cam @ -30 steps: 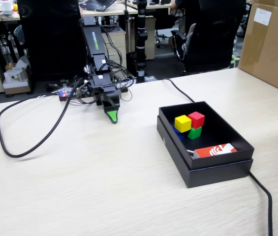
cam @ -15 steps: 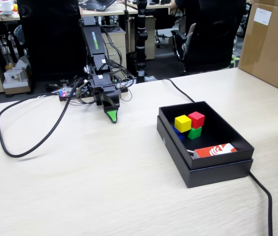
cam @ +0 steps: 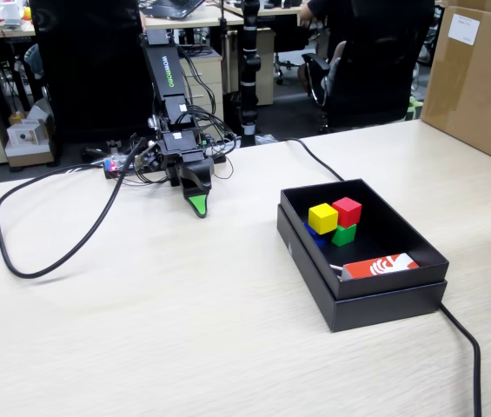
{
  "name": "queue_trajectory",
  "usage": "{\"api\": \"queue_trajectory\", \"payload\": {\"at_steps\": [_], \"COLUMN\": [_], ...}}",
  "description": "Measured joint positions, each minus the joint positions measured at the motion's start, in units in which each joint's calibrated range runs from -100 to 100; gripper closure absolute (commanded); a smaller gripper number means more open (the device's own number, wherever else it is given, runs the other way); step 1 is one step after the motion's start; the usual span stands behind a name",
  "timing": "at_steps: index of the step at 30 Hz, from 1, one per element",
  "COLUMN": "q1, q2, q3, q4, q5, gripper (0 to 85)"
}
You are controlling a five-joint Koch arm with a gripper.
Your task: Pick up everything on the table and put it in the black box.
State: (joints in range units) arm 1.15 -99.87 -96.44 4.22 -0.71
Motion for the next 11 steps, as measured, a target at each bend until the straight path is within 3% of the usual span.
{"api": "queue_trajectory", "payload": {"at_steps": [11], "q1": [0.0], "q2": [-0.1], "q3": [0.0], "q4": [0.0], "q5": [0.0], "gripper": [35.1]}}
